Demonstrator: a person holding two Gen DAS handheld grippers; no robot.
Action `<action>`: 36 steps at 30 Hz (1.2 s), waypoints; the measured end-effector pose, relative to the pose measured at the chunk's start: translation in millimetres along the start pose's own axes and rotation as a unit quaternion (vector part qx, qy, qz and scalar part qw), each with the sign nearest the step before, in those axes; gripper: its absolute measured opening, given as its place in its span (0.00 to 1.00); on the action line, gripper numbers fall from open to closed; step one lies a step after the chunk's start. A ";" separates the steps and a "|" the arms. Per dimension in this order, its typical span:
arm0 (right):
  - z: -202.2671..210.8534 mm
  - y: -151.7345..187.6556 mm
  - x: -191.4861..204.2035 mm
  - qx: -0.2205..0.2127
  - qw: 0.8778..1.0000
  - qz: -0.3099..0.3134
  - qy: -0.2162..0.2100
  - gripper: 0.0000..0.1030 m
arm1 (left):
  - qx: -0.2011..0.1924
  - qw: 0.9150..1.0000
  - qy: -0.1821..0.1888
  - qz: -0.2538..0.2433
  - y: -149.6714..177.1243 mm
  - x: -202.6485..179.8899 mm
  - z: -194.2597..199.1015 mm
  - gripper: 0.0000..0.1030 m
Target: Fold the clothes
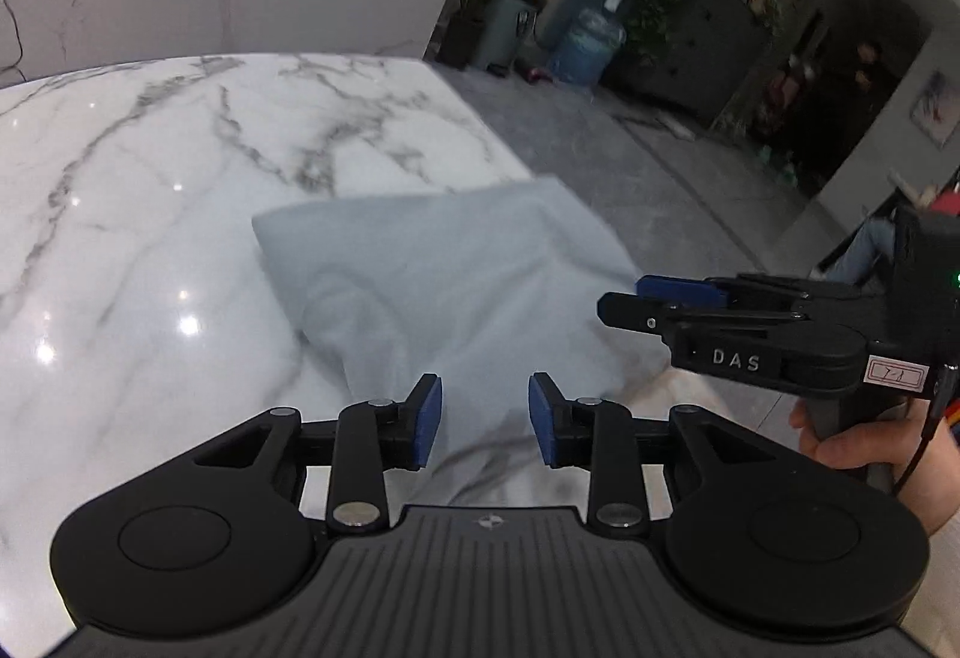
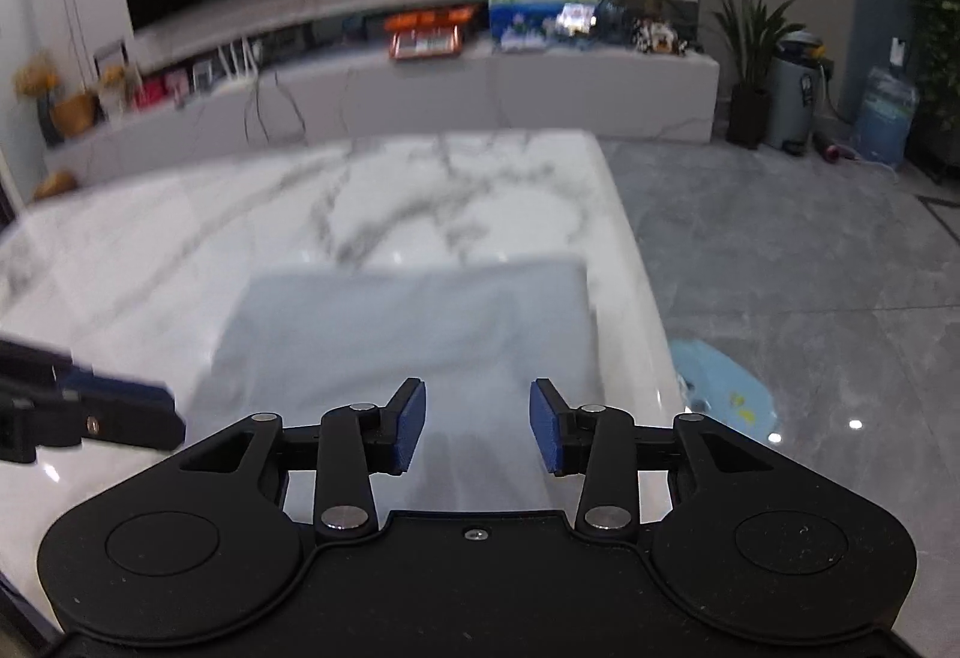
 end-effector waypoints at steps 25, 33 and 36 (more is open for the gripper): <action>83.5 31.8 73.0 -0.085 0.984 -0.152 0.042 0.45 | -0.080 0.995 -0.061 -0.014 32.2 9.4 64.9 0.70; 91.2 36.8 95.0 -0.113 0.981 -0.145 0.066 0.47 | -0.089 0.992 -0.089 -0.001 35.4 23.2 76.5 0.71; 94.9 35.9 95.2 -0.127 0.978 -0.152 0.060 0.47 | -0.093 0.992 -0.087 0.010 36.1 28.3 78.2 0.71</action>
Point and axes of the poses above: each gripper's, at about its wrist camera, not at the fingertips, and z roughly against the way its jaws point, x to its left, y to its underside, the point moved 8 cm from there along -z, roughly the way its jaws point, and after that the axes turned 2 degrees about z, right-handed, at the moved point
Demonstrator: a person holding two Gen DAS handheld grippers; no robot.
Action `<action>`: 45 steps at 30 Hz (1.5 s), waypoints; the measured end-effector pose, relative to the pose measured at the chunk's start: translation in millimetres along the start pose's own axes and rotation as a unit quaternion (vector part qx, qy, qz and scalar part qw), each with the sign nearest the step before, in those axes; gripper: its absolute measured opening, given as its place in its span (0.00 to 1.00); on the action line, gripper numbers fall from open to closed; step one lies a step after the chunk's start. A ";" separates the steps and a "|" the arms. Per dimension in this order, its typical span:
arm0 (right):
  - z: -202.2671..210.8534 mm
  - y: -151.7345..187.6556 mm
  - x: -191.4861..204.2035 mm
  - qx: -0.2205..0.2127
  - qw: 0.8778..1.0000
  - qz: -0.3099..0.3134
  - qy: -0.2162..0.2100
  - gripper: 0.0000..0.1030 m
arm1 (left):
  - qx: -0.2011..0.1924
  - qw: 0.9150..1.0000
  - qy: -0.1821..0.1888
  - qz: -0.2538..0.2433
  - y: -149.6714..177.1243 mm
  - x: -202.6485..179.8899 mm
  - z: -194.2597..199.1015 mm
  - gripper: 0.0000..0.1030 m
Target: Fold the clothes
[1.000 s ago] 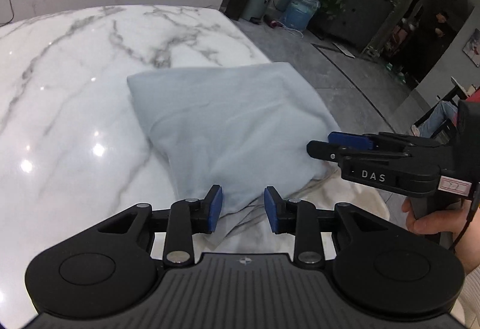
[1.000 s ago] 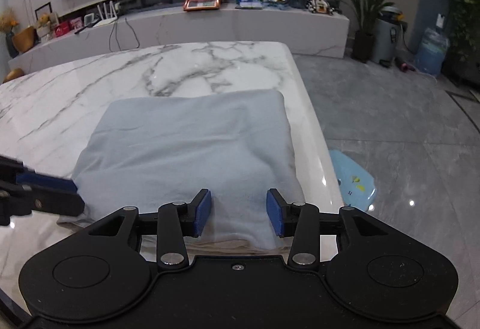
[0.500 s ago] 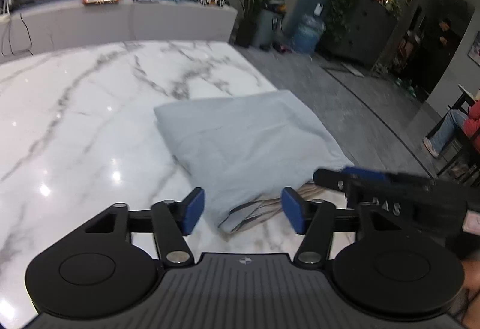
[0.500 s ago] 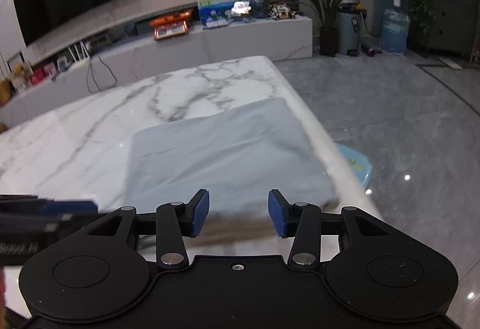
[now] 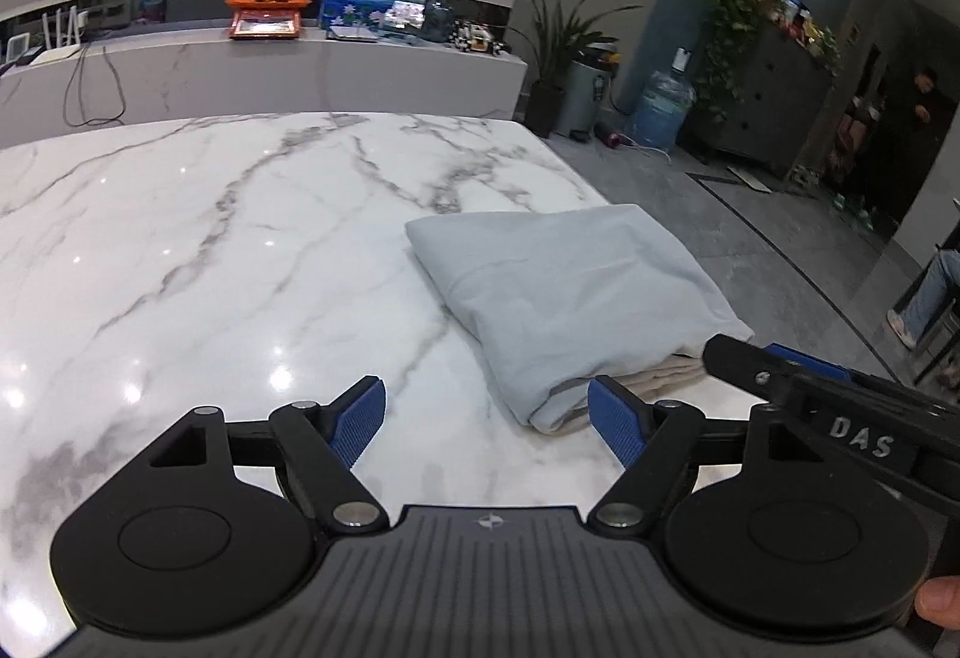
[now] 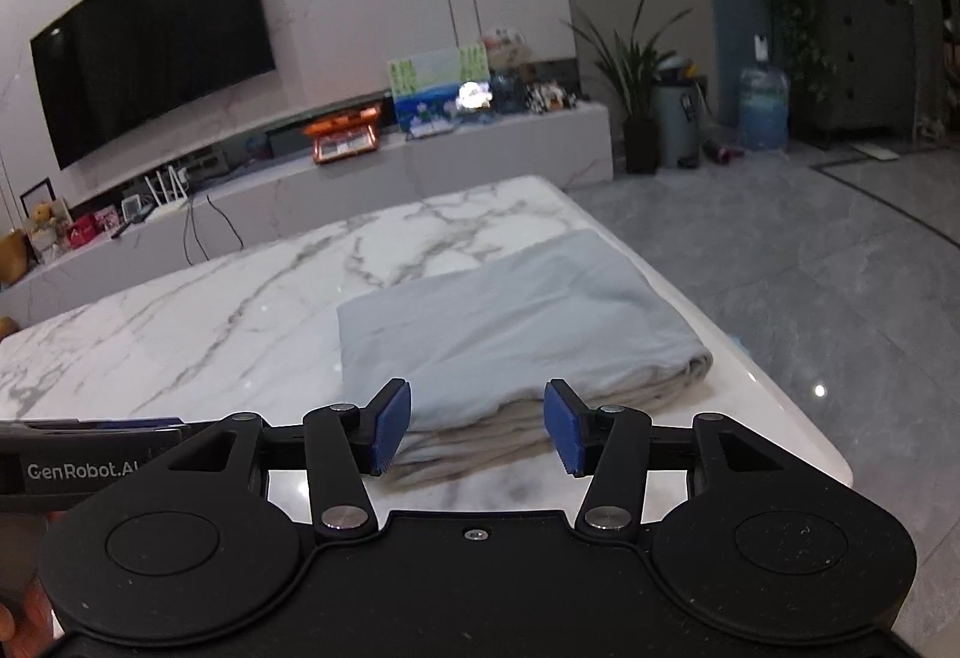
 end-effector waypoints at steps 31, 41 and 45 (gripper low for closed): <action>-8.7 5.8 23.5 -0.005 0.999 0.048 0.012 0.47 | -0.002 0.999 -0.039 -0.016 12.6 20.6 -4.2 0.73; -11.5 7.6 22.6 0.006 0.998 0.052 0.022 0.47 | 0.003 0.999 -0.044 -0.017 15.0 21.9 -7.3 0.74; -12.7 8.9 22.1 0.011 0.998 0.053 0.025 0.47 | 0.010 0.999 -0.042 -0.016 16.5 23.5 -3.1 0.74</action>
Point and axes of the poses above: each gripper's, at about its wrist camera, not at the fingertips, and z roughly against the way its jaws point, x to its left, y to its underside, the point moved 8 cm from there along -z, roughly the way its jaws point, and after that the axes turned 2 degrees about z, right-handed, at the moved point
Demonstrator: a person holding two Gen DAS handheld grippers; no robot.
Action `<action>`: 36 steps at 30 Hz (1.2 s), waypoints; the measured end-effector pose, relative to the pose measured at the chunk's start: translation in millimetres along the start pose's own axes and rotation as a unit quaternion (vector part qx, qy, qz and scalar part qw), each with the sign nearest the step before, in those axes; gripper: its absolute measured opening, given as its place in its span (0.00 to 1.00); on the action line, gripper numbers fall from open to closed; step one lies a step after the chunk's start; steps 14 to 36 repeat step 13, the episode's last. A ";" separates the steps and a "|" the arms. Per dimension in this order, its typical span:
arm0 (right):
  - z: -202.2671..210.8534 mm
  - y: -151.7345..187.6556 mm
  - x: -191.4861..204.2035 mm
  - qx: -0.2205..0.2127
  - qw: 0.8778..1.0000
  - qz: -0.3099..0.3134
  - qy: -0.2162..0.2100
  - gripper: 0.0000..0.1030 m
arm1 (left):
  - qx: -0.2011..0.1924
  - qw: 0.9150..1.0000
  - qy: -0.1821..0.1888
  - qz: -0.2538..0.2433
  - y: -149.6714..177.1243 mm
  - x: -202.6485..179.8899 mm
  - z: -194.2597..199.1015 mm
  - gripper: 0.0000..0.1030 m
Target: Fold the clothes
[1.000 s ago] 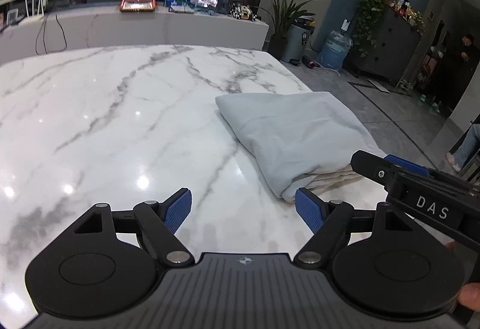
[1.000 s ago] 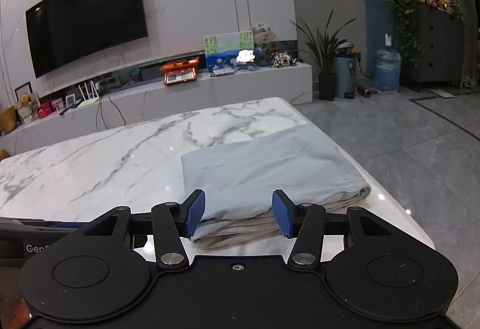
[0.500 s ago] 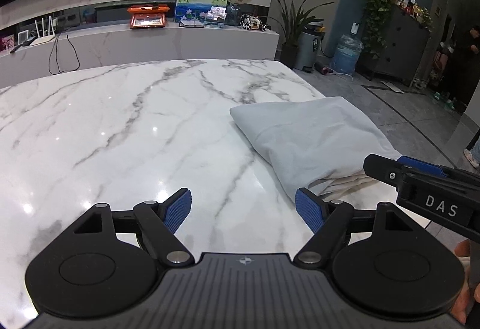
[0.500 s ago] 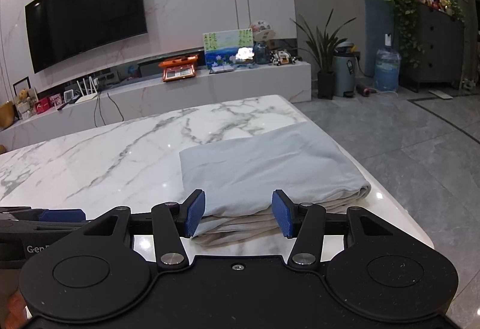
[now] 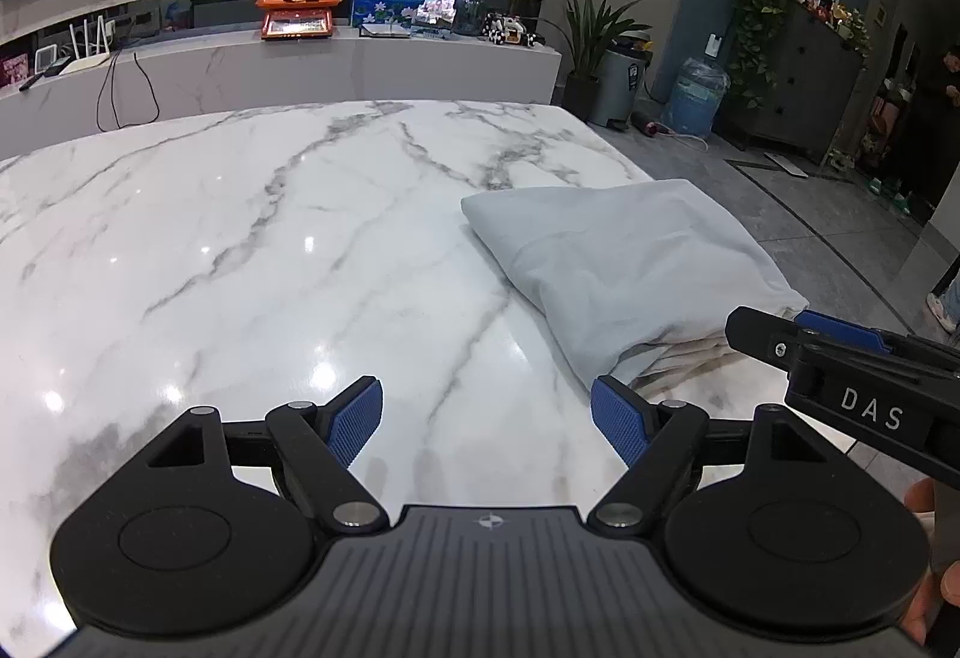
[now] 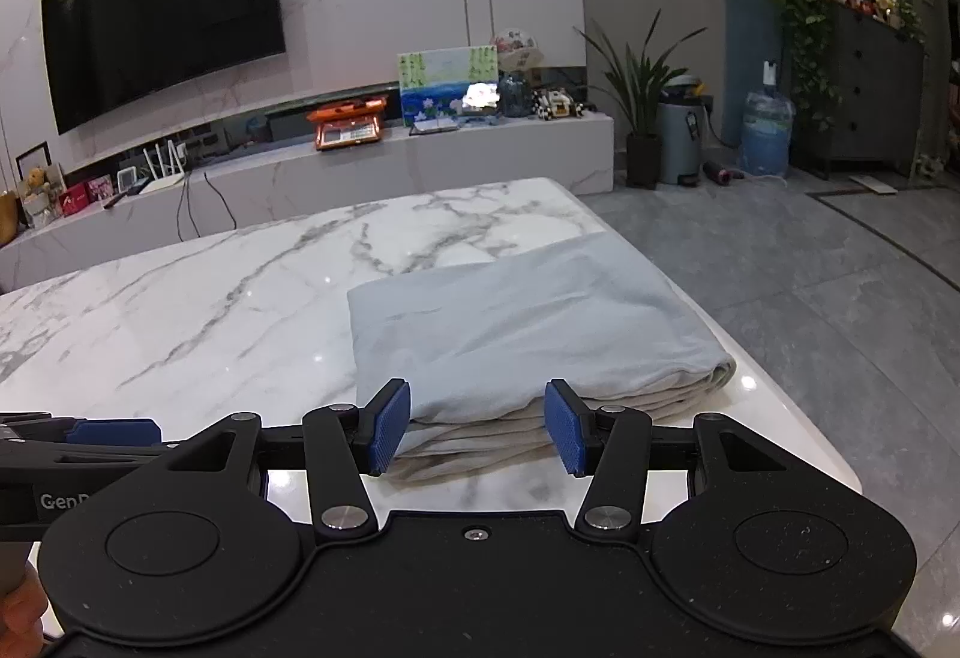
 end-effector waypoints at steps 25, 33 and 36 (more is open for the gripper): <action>-3.3 2.7 2.5 0.012 1.000 0.008 0.004 0.47 | 0.015 1.000 -0.005 0.011 5.9 5.7 -4.2 0.74; -3.3 2.7 2.5 0.012 1.000 0.008 0.004 0.47 | 0.015 1.000 -0.005 0.011 5.9 5.7 -4.2 0.74; -3.3 2.7 2.5 0.012 1.000 0.008 0.004 0.47 | 0.015 1.000 -0.005 0.011 5.9 5.7 -4.2 0.74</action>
Point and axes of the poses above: each gripper's, at about its wrist camera, not at the fingertips, and z roughly against the way its jaws point, x to its left, y to its underside, the point moved 8 cm from there along -z, roughly the way its jaws point, and after that the axes turned 2 degrees about z, right-handed, at the moved point
